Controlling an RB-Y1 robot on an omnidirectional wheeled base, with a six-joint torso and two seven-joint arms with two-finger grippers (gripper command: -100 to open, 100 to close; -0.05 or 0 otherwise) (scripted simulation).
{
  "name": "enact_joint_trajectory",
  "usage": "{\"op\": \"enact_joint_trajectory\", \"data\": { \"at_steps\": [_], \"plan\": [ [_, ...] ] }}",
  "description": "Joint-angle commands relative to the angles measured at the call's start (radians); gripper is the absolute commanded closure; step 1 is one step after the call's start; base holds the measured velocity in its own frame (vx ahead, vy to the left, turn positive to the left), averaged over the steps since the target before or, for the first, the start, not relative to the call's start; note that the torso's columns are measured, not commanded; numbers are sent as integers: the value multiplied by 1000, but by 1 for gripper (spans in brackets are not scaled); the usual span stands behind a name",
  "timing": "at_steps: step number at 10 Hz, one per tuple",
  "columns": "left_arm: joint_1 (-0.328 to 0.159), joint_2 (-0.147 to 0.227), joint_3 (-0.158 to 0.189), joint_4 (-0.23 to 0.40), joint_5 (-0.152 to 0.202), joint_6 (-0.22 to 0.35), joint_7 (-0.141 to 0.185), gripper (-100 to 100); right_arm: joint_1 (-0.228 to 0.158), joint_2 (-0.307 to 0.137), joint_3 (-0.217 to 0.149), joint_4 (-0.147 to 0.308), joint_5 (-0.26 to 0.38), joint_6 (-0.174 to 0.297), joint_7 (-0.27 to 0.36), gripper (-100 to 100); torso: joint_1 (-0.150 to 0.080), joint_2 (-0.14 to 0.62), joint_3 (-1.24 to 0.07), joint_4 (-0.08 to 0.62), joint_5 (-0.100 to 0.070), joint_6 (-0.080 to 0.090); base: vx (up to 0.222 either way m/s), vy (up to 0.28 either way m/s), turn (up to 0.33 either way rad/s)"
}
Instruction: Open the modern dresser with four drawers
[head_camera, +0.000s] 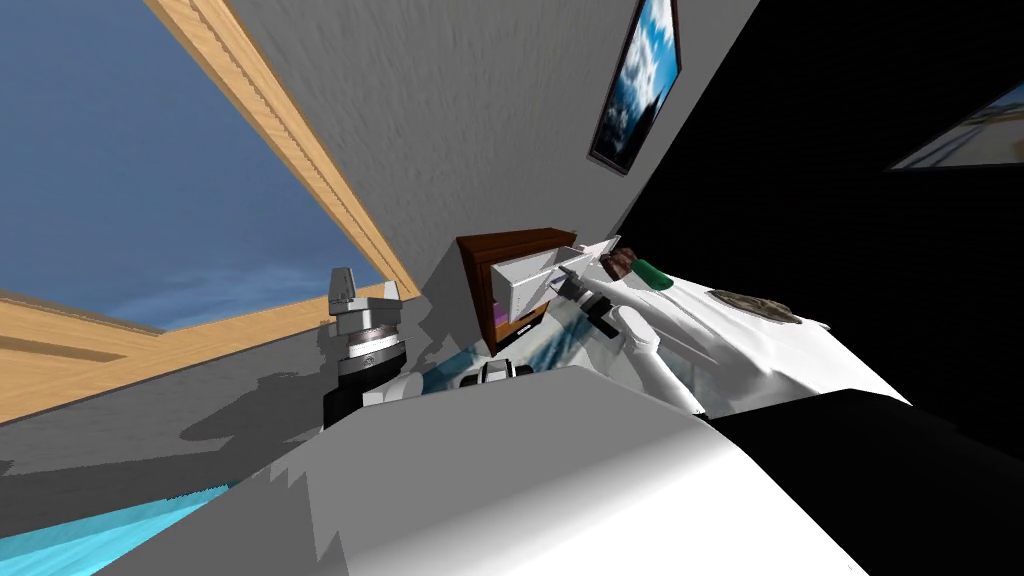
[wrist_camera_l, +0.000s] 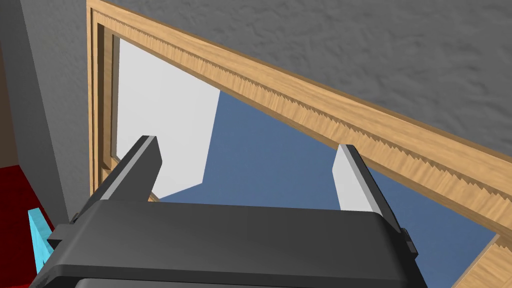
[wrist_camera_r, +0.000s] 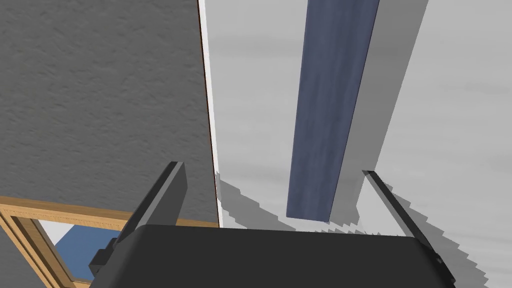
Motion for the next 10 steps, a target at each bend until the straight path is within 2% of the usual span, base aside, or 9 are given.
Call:
{"op": "enact_joint_trajectory", "data": {
  "at_steps": [1, 3, 4, 5, 10],
  "plan": [
    [0, 0, 0, 0, 0, 0, 0, 0, -20, -65, -10, -11, -9, 7, -65, -100, -3, 4, 2, 1, -1, 1, 16, 56, -79],
    [0, 0, 0, 0, 0, 0, 0, 0, -29, -104, -15, -19, -13, 12, -103, -100, -3, 7, 4, 2, -1, 1, 9, 49, -45],
    [0, 0, 0, 0, 0, 0, 0, 0, -20, -88, -11, -14, -11, 7, -85, -100, -2, 8, 5, 5, 1, 1, 6, 18, -13],
    [0, 0, 0, 0, 0, 0, 0, 0, -21, -89, -10, -12, -10, 8, -88, 0, -2, 9, 5, 4, 0, 1, 0, 0, 0],
    [0, 0, 0, 0, 0, 0, 0, 0, -17, -89, -9, -8, -9, 8, -88, 0, -2, 5, 3, 2, -1, 1, 0, 0, 0]
  ]
}}
